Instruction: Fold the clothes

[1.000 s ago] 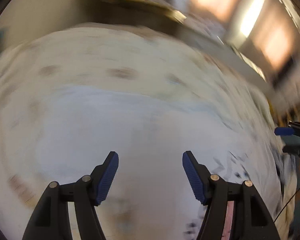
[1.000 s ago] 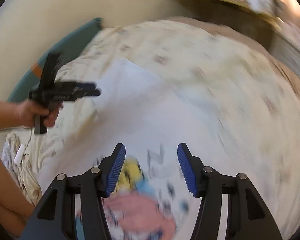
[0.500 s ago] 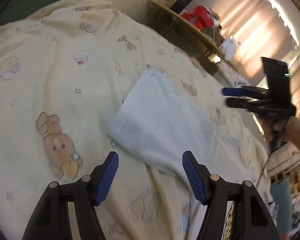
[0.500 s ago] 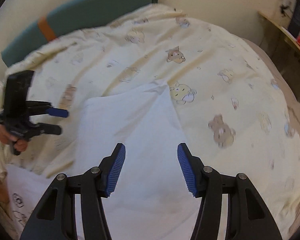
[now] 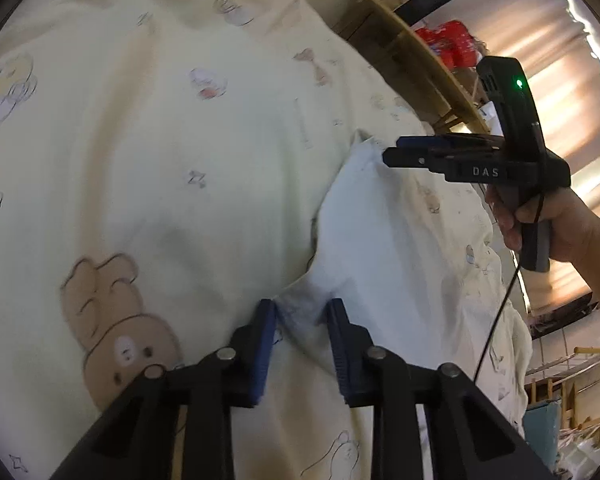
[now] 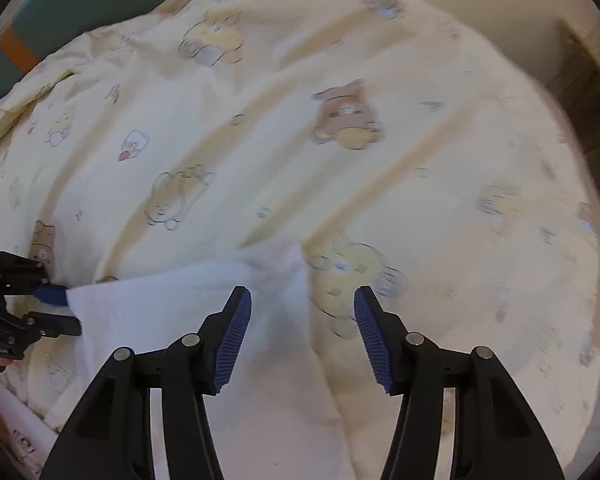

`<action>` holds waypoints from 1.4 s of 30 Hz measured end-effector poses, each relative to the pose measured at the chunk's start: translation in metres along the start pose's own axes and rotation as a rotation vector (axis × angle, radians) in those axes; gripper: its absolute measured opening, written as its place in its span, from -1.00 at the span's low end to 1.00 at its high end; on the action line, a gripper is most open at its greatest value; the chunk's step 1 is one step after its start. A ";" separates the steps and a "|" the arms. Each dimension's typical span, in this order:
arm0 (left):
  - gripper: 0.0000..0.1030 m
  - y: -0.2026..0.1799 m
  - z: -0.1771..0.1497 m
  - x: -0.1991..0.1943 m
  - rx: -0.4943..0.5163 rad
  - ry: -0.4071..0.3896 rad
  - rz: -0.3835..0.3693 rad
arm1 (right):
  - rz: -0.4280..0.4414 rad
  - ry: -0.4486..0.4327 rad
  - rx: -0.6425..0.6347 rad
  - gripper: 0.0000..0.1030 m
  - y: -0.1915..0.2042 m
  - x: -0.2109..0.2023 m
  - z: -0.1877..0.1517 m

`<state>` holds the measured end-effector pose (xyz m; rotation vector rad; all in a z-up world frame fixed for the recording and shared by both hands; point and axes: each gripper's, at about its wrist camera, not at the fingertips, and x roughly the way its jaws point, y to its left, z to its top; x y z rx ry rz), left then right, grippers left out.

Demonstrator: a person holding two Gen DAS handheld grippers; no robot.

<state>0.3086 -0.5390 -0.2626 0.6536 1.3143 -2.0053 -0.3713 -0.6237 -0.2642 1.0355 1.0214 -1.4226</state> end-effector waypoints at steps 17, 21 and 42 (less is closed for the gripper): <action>-0.54 -0.002 0.006 0.006 -0.025 -0.045 -0.053 | -0.043 -0.032 -0.110 -0.89 0.019 -0.012 0.006; -0.93 -0.010 0.011 0.003 0.048 -0.055 -0.018 | -0.066 -0.043 -0.131 -0.89 0.018 -0.027 0.003; -0.93 -0.123 0.000 -0.060 0.327 -0.207 -0.095 | -0.111 -0.138 -0.114 -0.89 -0.017 -0.158 -0.103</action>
